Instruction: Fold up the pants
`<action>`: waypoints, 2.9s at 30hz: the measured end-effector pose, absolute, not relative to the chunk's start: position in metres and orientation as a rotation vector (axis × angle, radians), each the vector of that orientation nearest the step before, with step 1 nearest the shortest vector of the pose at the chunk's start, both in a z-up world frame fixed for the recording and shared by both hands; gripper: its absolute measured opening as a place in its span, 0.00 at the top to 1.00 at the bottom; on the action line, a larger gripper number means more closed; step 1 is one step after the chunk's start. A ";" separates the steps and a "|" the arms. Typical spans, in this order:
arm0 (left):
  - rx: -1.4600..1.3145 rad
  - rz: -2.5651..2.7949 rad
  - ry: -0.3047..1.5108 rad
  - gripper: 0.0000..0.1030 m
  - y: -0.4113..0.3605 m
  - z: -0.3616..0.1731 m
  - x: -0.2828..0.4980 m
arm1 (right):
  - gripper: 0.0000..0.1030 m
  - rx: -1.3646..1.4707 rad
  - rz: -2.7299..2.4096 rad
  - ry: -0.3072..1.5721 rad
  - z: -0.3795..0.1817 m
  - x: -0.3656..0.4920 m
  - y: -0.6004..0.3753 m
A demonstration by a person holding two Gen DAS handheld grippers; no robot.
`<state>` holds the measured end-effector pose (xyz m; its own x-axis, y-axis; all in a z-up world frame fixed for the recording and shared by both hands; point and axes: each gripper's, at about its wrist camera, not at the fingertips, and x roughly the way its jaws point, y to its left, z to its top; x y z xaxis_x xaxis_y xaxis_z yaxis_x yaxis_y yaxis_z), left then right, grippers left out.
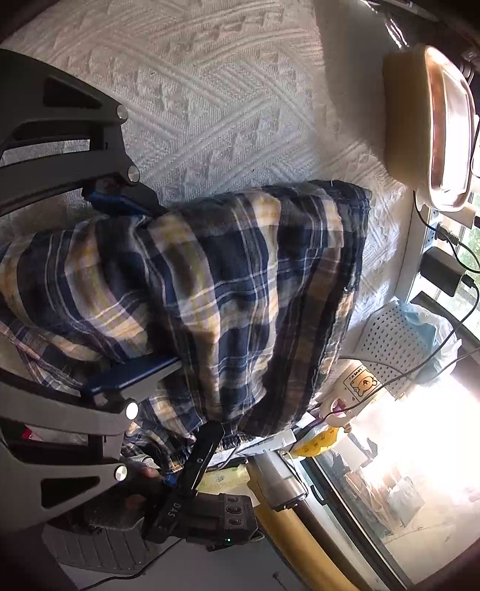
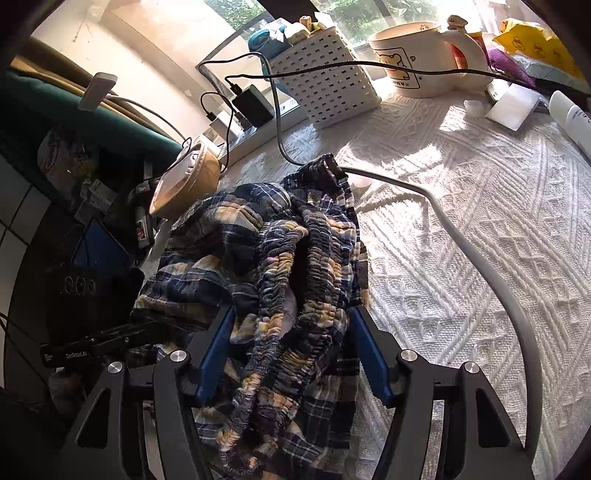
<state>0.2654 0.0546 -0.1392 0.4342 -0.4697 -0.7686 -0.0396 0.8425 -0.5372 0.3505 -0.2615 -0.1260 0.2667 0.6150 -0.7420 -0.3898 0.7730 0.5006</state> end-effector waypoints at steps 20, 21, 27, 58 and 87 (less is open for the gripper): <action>-0.442 -0.258 1.105 0.36 0.050 -0.141 0.266 | 0.17 0.169 0.617 1.116 -0.126 0.350 -0.258; -0.439 -0.258 1.104 0.36 0.050 -0.141 0.266 | 0.16 0.159 0.618 1.114 -0.126 0.350 -0.254; -0.438 -0.274 1.089 0.36 0.045 -0.141 0.266 | 0.17 0.166 0.669 1.096 -0.129 0.345 -0.238; -0.396 -0.143 0.793 0.89 0.173 -0.019 0.180 | 0.77 0.100 0.901 0.864 -0.018 0.280 -0.110; -0.313 0.193 1.001 0.70 0.372 -0.114 0.092 | 0.76 0.016 0.998 1.067 -0.127 0.208 0.177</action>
<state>0.0924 0.3725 -0.1136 0.5277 0.0162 -0.8493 -0.3013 0.9384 -0.1694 0.2082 0.1766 -0.1267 0.1095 0.6861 -0.7192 -0.6715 0.5846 0.4554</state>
